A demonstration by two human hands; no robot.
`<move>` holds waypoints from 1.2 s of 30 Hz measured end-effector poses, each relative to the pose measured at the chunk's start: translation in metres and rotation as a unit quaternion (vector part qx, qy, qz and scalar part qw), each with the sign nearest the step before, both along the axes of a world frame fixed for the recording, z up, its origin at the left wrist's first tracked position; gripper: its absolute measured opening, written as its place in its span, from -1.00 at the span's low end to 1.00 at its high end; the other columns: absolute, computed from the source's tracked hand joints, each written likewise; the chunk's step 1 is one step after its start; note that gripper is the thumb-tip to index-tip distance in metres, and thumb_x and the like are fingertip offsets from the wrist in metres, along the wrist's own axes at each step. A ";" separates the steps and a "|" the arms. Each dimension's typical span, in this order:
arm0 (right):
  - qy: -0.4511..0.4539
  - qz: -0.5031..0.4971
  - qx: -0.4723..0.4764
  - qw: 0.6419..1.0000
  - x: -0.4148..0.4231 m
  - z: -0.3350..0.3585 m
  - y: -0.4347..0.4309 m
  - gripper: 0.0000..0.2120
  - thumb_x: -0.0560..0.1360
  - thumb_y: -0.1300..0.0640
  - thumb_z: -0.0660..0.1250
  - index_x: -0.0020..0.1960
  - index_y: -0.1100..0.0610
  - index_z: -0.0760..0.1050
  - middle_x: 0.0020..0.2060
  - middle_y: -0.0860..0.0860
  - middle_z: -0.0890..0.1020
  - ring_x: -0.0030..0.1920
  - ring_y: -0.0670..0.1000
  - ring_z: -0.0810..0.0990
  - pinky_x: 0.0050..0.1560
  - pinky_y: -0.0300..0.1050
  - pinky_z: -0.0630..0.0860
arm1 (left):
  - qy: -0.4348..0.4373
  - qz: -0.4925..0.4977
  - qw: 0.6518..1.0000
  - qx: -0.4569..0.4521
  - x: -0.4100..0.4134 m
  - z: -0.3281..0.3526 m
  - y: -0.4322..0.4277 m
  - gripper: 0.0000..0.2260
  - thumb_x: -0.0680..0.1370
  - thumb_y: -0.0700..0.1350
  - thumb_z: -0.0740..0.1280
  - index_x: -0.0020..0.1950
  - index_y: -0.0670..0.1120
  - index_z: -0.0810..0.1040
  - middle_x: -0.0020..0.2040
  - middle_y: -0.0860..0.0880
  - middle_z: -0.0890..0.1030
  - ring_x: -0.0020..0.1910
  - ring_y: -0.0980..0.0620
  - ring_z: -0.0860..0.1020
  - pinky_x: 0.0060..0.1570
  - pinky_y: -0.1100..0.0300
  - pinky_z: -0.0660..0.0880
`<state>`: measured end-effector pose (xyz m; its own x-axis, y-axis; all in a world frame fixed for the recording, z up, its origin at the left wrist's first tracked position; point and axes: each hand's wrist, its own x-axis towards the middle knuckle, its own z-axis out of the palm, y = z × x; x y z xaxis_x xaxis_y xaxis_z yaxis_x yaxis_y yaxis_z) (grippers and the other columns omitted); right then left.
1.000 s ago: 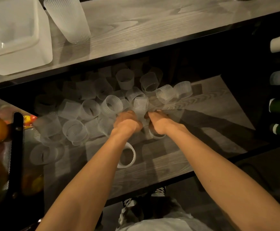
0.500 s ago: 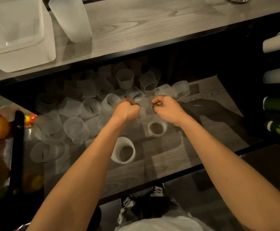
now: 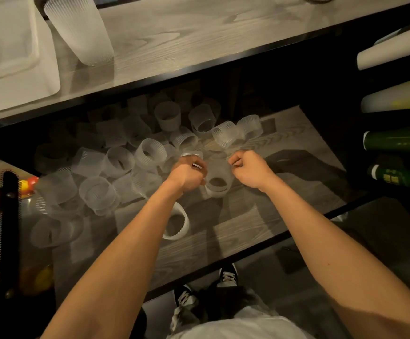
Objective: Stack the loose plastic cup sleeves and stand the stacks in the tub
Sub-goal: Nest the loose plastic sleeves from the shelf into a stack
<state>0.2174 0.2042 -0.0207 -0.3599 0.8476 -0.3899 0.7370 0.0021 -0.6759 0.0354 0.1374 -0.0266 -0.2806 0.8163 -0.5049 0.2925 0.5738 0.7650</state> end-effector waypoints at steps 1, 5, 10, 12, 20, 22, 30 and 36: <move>-0.011 0.008 0.001 1.000 -0.001 -0.001 0.001 -0.79 0.51 0.28 0.33 0.10 0.09 0.59 -0.13 -0.05 0.62 -0.05 -0.02 0.59 -0.15 -0.25 0.47 | 0.009 0.001 1.000 -0.005 -0.001 0.000 0.001 -0.89 0.56 -0.28 0.36 0.00 -0.10 0.62 -0.08 -0.13 0.66 -0.19 -0.12 0.71 -0.09 0.11 0.63; -0.082 0.063 0.009 0.995 -0.010 -0.009 0.007 -0.70 0.53 0.14 0.34 0.26 0.04 0.51 0.10 0.05 0.62 0.13 0.11 0.59 0.22 0.05 0.54 | 0.111 -0.028 0.990 -0.088 -0.008 -0.004 0.009 -0.85 0.52 -0.08 0.40 0.04 -0.10 0.62 -0.05 -0.09 0.70 -0.06 -0.08 0.69 0.05 0.06 0.65; -0.093 0.131 0.037 0.986 -0.037 -0.005 0.014 -0.55 0.55 0.25 0.30 0.43 0.07 0.40 0.27 0.09 0.53 0.27 0.13 0.51 0.28 0.00 0.48 | 0.132 -0.038 0.972 -0.190 -0.018 0.002 0.008 -0.82 0.54 -0.04 0.35 0.00 -0.14 0.55 -0.29 -0.08 0.60 -0.42 -0.01 0.53 -0.47 0.25 0.46; -0.119 0.177 0.030 0.977 -0.053 -0.002 0.016 -0.41 0.56 0.24 0.28 0.55 0.00 0.26 0.45 0.09 0.41 0.43 0.15 0.38 0.42 0.09 0.38 | 0.090 -0.014 0.972 -0.216 -0.023 0.001 0.007 -0.86 0.56 -0.10 0.34 0.02 -0.16 0.55 -0.26 -0.11 0.60 -0.45 0.02 0.48 -0.57 0.31 0.38; -0.106 0.207 -0.006 0.973 -0.083 -0.008 0.019 -0.43 0.59 0.24 0.22 0.57 -0.02 0.25 0.51 0.03 0.38 0.48 0.10 0.36 0.47 0.01 0.33 | -0.069 0.069 0.978 -0.183 -0.031 0.000 0.006 -0.86 0.59 -0.13 0.37 0.13 -0.08 0.57 0.02 -0.08 0.64 -0.03 0.02 0.62 -0.28 0.25 0.52; -0.057 0.163 -0.019 0.985 -0.082 -0.008 0.022 -0.48 0.59 0.28 0.21 0.52 0.00 0.34 0.43 -0.01 0.47 0.41 0.05 0.45 0.43 -0.06 0.40 | -0.110 0.102 0.975 -0.161 -0.032 0.002 0.006 -0.85 0.59 -0.13 0.38 0.15 -0.06 0.56 0.07 -0.06 0.63 0.09 0.00 0.61 -0.12 0.22 0.55; 0.113 0.075 0.024 0.991 -0.062 0.002 0.025 -0.65 0.61 0.28 0.25 0.36 0.09 0.51 0.21 0.01 0.58 0.20 -0.02 0.56 0.12 -0.26 0.47 | -0.131 0.183 0.972 -0.064 -0.032 0.014 0.014 -0.87 0.55 -0.15 0.41 0.08 -0.12 0.61 -0.19 -0.07 0.57 -0.28 0.06 0.53 -0.25 0.21 0.48; 0.104 0.016 0.027 0.994 -0.036 0.013 0.022 -0.75 0.64 0.04 0.26 0.30 0.01 0.52 0.03 -0.08 0.61 -0.06 -0.14 0.57 -0.17 -0.24 0.48 | -0.130 0.144 0.981 0.001 -0.018 0.032 0.011 -0.81 0.59 -0.13 0.41 0.20 -0.02 0.62 -0.03 -0.02 0.64 -0.19 0.08 0.61 -0.18 0.22 0.55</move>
